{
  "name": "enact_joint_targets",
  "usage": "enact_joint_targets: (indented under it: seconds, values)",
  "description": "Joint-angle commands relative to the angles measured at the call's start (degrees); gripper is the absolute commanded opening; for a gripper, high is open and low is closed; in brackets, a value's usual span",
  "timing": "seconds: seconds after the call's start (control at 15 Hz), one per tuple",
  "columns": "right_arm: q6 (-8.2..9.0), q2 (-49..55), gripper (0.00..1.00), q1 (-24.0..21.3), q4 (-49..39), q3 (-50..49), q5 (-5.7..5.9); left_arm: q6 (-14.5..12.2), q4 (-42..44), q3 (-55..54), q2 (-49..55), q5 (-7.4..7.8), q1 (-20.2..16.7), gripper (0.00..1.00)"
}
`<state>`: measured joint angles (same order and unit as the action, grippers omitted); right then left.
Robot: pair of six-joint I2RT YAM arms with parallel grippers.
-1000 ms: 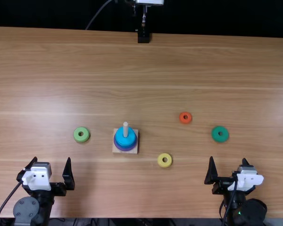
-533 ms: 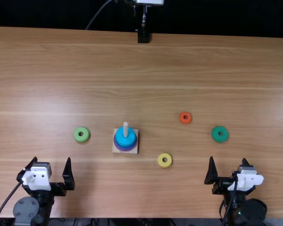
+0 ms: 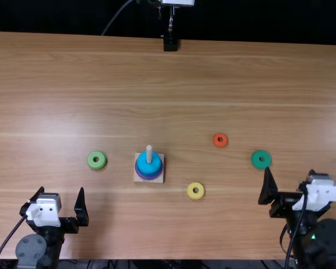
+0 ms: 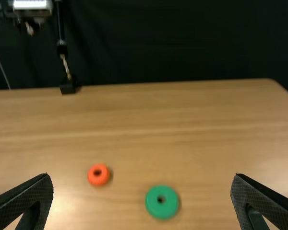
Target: Build the Hanoi tower: stack the rings onto the peg from bottom to top in this color order: purple, dark blue, light blue, dark green, light green, yellow, orange.
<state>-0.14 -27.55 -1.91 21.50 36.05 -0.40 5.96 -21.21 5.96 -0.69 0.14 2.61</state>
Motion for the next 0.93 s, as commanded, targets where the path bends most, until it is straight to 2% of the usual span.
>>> enact_joint_targets:
  seconds: [0.0,0.27,0.53,0.87]
  values:
    - [-0.28,-6.0,1.0,-0.3,0.1,5.9,0.3,-0.9,-4.5,-6.0,0.7,-0.35,-0.4,1.0]
    - [0.35,-23.0,1.0,-0.3,1.9,14.5,0.72,-0.9,-4.5,-6.0,0.7,-0.35,-0.4,1.0]
    - [0.67,-42.5,1.0,-0.5,15.2,23.4,0.4,-0.9,-4.5,-6.0,0.7,-0.46,-0.4,1.0]
    - [0.56,-57.4,1.0,-1.6,15.6,26.3,0.72,-0.9,-4.5,-6.0,0.7,-0.35,-0.4,1.0]
